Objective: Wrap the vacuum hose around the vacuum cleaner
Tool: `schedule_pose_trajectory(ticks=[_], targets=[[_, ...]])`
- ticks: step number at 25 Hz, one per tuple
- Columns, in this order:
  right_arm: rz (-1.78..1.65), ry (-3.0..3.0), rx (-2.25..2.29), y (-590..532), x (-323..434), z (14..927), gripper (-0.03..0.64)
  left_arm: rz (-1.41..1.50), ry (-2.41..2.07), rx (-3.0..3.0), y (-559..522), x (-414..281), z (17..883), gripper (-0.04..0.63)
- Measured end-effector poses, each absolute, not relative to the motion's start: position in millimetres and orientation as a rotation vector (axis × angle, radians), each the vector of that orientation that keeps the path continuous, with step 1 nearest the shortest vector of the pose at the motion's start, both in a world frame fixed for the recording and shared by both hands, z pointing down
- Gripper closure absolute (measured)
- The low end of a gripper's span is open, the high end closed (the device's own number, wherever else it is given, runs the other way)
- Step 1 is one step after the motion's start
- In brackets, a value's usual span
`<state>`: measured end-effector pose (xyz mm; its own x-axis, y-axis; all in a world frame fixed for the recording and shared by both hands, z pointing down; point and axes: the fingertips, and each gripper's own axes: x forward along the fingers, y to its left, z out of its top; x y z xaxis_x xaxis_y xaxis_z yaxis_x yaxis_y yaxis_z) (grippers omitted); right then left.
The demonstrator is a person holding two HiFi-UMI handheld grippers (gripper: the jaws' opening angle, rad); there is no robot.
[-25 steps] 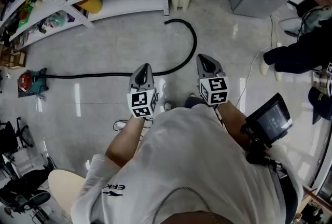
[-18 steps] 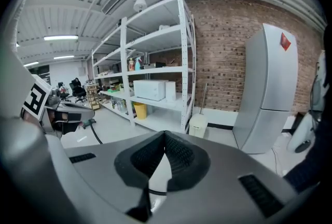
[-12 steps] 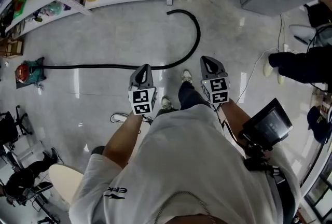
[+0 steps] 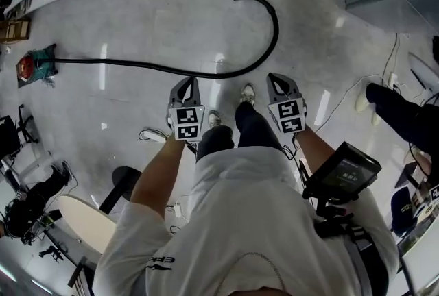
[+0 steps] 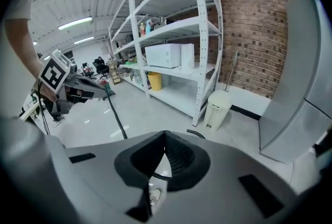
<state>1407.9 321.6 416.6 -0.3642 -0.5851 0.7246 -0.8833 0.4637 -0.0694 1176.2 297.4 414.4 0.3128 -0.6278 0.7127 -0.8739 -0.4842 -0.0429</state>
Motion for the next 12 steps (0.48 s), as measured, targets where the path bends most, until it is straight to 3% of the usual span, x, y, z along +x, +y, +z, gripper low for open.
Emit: schedule_pose_trajectory(ticks=[12], targets=[[0.555, -2.051, 0.973, 309, 1379, 609, 0.614, 1.212, -1.11, 2.238, 289, 1140, 622, 0.591]])
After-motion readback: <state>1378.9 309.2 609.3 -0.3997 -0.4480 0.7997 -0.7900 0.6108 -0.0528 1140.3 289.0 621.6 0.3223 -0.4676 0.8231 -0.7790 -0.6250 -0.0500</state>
